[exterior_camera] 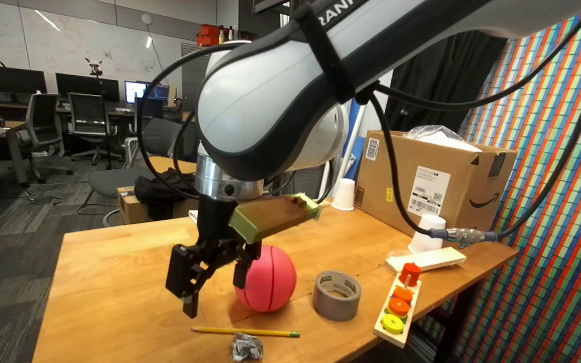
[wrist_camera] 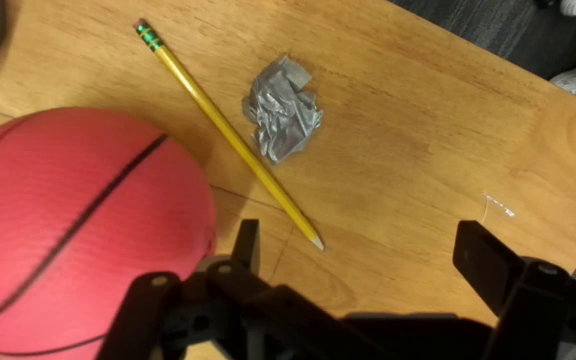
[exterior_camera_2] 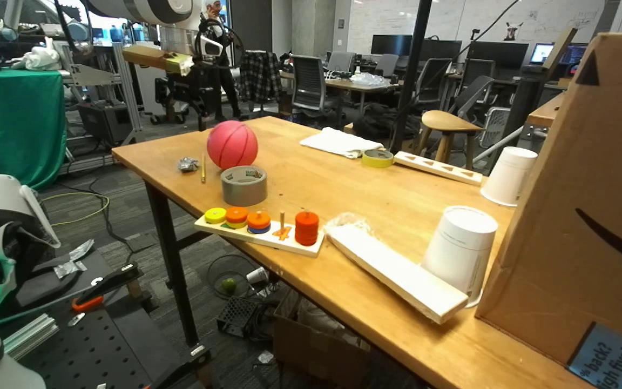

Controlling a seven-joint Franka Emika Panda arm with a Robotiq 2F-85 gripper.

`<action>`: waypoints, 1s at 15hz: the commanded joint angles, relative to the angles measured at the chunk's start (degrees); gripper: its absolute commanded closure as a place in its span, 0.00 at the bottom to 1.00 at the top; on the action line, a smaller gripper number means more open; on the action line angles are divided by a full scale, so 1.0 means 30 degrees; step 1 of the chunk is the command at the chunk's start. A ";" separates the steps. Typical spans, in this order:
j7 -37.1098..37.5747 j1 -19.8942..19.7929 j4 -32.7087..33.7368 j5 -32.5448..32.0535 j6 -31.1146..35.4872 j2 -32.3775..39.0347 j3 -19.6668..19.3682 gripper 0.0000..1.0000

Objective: Push the ball to the right

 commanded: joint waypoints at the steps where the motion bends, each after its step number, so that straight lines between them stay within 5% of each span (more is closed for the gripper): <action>1: -0.0673 -0.0279 0.0119 0.1028 0.0211 0.0345 0.0012 0.00; 3: -0.1506 -0.0701 0.0045 0.1316 0.0213 0.0518 -0.0245 0.00; 8: -0.0133 -0.1493 -0.0454 -0.5717 -0.1660 -0.1798 -0.2026 0.00; 15: 0.3238 -0.1210 -0.2608 -1.4426 -0.2758 -0.3369 -0.0798 0.00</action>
